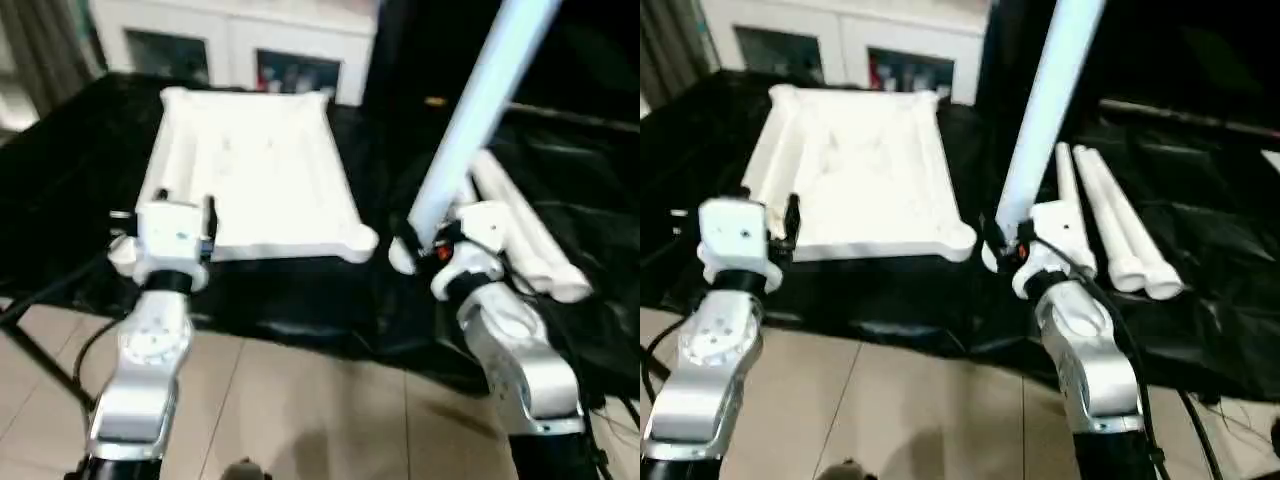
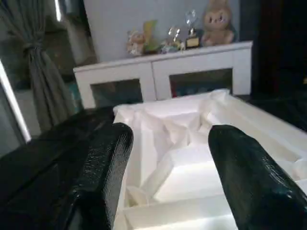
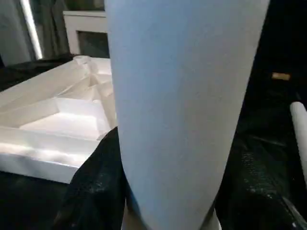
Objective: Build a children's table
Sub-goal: Pick table leg
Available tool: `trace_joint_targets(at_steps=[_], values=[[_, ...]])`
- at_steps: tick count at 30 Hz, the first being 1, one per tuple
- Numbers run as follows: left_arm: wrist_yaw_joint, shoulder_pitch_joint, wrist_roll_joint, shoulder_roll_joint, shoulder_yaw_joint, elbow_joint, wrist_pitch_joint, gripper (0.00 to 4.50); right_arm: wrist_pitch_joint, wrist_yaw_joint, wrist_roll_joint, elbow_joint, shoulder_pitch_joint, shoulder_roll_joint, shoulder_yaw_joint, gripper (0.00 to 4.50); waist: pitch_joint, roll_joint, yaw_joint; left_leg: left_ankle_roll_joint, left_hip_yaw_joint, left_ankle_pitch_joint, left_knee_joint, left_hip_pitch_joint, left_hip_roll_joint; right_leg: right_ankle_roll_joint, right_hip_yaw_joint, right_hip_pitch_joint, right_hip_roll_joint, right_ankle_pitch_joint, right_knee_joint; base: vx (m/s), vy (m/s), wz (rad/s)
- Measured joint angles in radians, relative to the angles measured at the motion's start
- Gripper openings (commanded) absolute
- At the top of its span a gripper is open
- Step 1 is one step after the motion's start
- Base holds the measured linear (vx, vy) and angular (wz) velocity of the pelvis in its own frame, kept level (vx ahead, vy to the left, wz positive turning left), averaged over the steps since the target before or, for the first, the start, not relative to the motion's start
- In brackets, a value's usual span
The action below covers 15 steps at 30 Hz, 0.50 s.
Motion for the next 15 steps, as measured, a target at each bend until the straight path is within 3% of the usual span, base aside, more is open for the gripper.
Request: trace_joint_targets(at_steps=[1, 2, 3, 4, 5, 6, 7, 9, 10, 11, 12, 13, 14, 15], values=[[-0.007, -0.006, 0.0, 0.009, 0.001, -0.001, -0.003, 3.04, 0.0, 0.004, -0.001, 0.0, 0.0, 0.001, 0.001, 1.94, 0.005, 0.01, -0.001, -0.006, 0.001, 0.004, 0.003, 0.002, 0.02, 0.002, -0.028, 0.016, -0.003, 0.0, -0.007, -0.016, 0.024, 0.39], [-0.01, -0.006, 0.0, 0.012, 0.002, 0.0, -0.003, 3.04, 0.0, 0.005, -0.001, 0.0, 0.0, 0.003, 0.002, 1.94, 0.007, 0.016, -0.007, -0.012, 0.0, 0.007, 0.0, 0.001, 0.023, 0.006, -0.044, 0.025, -0.008, 0.0, -0.013, 0.018, 0.046, 0.54], [-0.012, -0.005, -0.002, 0.014, 0.006, -0.001, -0.003, 3.04, 0.0, 0.007, -0.001, 0.0, -0.002, 0.011, 0.009, 1.94, 0.008, 0.016, -0.012, -0.012, -0.004, 0.008, -0.004, 0.004, 0.018, 0.011, -0.043, 0.027, -0.008, -0.001, -0.013, 0.038, 0.045, 0.52], [-0.013, -0.004, -0.01, 0.018, 0.018, 0.0, 0.0, 3.04, 0.001, 0.009, -0.001, 0.0, -0.01, 0.027, 0.025, 1.94, 0.012, 0.018, -0.018, -0.011, -0.031, 0.008, -0.006, 0.004, -0.01, 0.008, -0.013, 0.025, -0.002, -0.01, 0.001, 0.038, 0.045, 0.52], [-0.013, -0.004, -0.012, 0.019, 0.03, 0.0, 0.004, 3.04, 0.001, 0.012, -0.001, 0.0, -0.012, 0.032, 0.038, 1.94, 0.012, 0.016, -0.025, -0.01, -0.048, 0.008, -0.006, 0.007, -0.03, 0.009, 0.024, 0.019, 0.006, -0.024, 0.016, 0.045, 0.036, 0.53], [-0.014, -0.004, -0.015, 0.021, 0.041, -0.001, 0.005, 3.04, 0.001, 0.018, 0.0, 0.0, -0.014, 0.035, 0.048, 1.94, 0.015, 0.011, -0.028, -0.01, -0.045, 0.006, -0.009, 0.018, -0.043, 0.006, 0.067, 0.017, 0.012, -0.038, 0.038, 0.064, -0.031, 0.51], [-0.017, -0.004, -0.02, 0.024, 0.049, -0.001, 0.005, 3.04, 0.001, 0.026, 0.0, 0.0, -0.014, 0.034, 0.052, 1.94, 0.017, 0.007, -0.025, -0.012, -0.022, 0.002, -0.011, 0.035, -0.043, 0.016, 0.096, 0.022, 0.012, -0.054, 0.056, 0.064, -0.031, 0.51], [-0.026, -0.004, -0.022, 0.02, 0.052, -0.003, 0.006, 3.04, 0.0, 0.032, 0.001, -0.001, -0.013, 0.028, 0.05, 1.94, 0.02, -0.004, -0.014, -0.019, 0.012, -0.042, -0.015, 0.06, -0.03, 0.023, 0.105, 0.044, 0.006, -0.062, 0.041, 0.082, -0.067, 0.07], [-0.034, -0.004, -0.025, 0.014, 0.044, -0.007, 0.006, 3.04, 0.0, 0.031, 0.005, -0.001, -0.009, 0.026, 0.038, 1.94, 0.025, -0.003, 0.002, 0.018, 0.022, -0.067, 0.064, 0.05, -0.019, 0.023, 0.114, 0.066, 0.008, -0.062, 0.021, 0.097, -0.049, -0.03], [-0.038, -0.004, -0.027, 0.012, 0.035, -0.008, 0.006, 3.04, 0.0, 0.029, 0.009, -0.001, -0.005, 0.027, 0.028, 1.94, 0.026, -0.006, 0.012, 0.02, 0.019, -0.067, 0.121, 0.041, -0.019, 0.023, 0.126, 0.073, 0.006, -0.062, 0.01, 0.128, -0.026, -0.16], [-0.043, -0.007, -0.028, 0.011, 0.03, -0.008, 0.006, 3.04, 0.001, 0.028, 0.016, -0.002, -0.003, 0.03, 0.021, 1.94, 0.024, -0.009, 0.017, 0.02, 0.02, -0.067, 0.128, 0.039, -0.018, 0.024, 0.13, 0.081, 0.005, -0.061, -0.004, 0.131, -0.02, -0.05], [-0.048, -0.016, -0.029, 0.01, 0.023, -0.009, 0.006, 3.04, 0.0, 0.027, 0.021, -0.002, -0.004, 0.031, 0.016, 1.94, 0.02, -0.005, 0.022, 0.021, 0.021, -0.066, 0.075, 0.041, -0.009, 0.026, 0.129, 0.088, 0.009, -0.058, -0.024, 0.131, -0.02, -0.05], [-0.051, -0.017, -0.03, 0.01, 0.024, -0.01, 0.007, 3.04, 0.0, 0.027, 0.021, -0.002, -0.004, 0.028, 0.014, 1.94, 0.012, 0.008, 0.024, 0.021, 0.026, -0.065, 0.013, 0.042, 0.006, 0.03, 0.119, 0.093, 0.021, -0.049, -0.038, 0.161, 0.011, 0.16], [-0.053, -0.017, -0.032, 0.012, 0.025, -0.009, 0.008, 3.04, 0.0, 0.026, 0.02, -0.001, -0.004, 0.026, 0.012, 1.94, 0.004, 0.031, 0.025, 0.006, 0.025, -0.035, -0.034, 0.05, 0.028, 0.034, 0.105, 0.102, 0.039, -0.052, -0.048, 0.197, 0.079, 0.1]])
